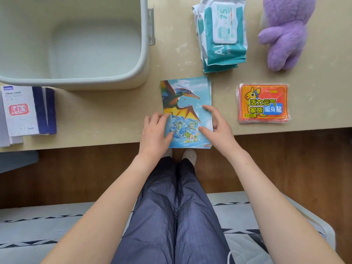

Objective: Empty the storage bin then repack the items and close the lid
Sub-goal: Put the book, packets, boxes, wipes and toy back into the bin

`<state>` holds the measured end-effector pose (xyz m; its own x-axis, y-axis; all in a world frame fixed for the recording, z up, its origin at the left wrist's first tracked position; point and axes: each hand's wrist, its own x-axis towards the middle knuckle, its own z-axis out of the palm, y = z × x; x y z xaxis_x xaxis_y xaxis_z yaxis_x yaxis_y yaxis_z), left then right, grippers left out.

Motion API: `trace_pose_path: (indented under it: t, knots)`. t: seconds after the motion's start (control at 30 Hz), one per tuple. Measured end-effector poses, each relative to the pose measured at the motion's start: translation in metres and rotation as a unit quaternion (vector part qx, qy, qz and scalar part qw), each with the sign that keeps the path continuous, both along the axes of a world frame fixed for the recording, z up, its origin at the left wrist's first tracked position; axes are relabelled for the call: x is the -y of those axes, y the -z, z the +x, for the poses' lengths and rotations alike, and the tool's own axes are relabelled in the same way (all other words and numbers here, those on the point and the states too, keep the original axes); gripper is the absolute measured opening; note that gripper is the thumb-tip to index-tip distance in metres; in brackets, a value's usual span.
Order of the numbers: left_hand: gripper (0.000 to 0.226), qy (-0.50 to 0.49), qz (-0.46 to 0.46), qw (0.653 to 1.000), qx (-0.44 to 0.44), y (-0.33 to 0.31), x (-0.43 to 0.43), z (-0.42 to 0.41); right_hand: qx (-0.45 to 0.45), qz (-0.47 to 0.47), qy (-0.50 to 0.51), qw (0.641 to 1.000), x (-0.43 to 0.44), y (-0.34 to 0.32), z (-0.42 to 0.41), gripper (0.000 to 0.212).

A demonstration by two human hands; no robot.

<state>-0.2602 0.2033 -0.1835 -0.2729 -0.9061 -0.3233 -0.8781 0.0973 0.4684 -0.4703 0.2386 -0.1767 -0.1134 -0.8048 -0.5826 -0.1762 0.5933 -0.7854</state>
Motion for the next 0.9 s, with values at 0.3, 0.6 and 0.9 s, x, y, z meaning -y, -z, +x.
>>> trace_pose_path:
  t: [0.3, 0.6, 0.9]
  knots:
    - [0.059, -0.006, -0.003, 1.000, -0.025, 0.003, -0.003, 0.006, 0.005, 0.000, -0.005, 1.000, -0.004, 0.001, 0.005, 0.059]
    - [0.041, -0.049, 0.067, 0.993, -0.090, -0.023, -0.004, 0.006, 0.018, -0.031, 0.054, 0.998, -0.013, -0.033, 0.012, 0.058]
    - [0.024, -0.042, 0.006, 0.989, -0.140, -0.121, -0.002, 0.006, -0.010, -0.075, 0.131, 0.988, -0.038, -0.136, -0.021, 0.058]
